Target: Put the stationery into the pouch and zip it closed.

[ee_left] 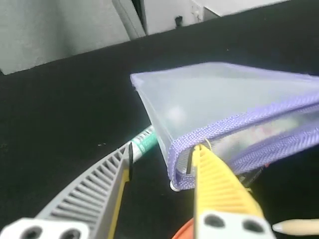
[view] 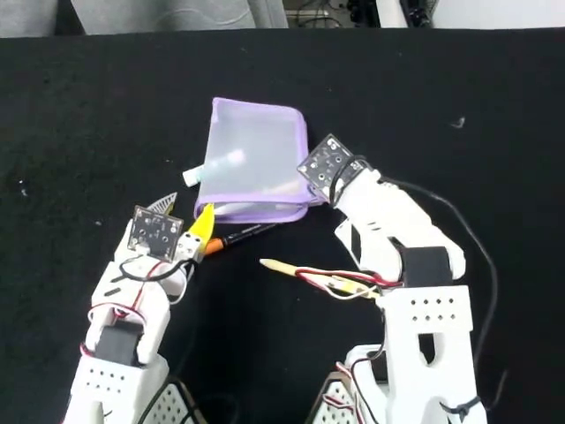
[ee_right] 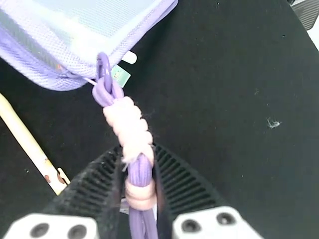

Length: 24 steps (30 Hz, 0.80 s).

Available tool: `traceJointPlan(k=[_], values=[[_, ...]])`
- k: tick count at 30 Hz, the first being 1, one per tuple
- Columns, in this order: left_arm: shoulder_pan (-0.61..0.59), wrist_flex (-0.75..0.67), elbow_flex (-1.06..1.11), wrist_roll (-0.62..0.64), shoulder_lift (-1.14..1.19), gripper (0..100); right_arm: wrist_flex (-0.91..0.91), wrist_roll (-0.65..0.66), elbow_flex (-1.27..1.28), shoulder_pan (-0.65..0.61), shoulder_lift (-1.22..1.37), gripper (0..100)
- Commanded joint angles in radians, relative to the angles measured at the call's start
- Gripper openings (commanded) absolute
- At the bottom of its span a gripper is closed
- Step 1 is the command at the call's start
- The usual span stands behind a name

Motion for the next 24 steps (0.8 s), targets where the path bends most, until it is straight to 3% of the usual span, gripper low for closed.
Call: traceJointPlan(k=[1,11,24], values=[[0.013,-0.118,-0.039,0.012,0.161,21,0.008,0.005,-0.056,-0.008,-0.042,1.1],[0.024,-0.362,-0.259,0.069,0.624,20,0.008,0.005,-0.056,-0.005,-0.042,1.1],[0.047,-0.700,-0.303,0.075,0.893,20,0.008,0.005,-0.056,-0.005,-0.042,1.1]])
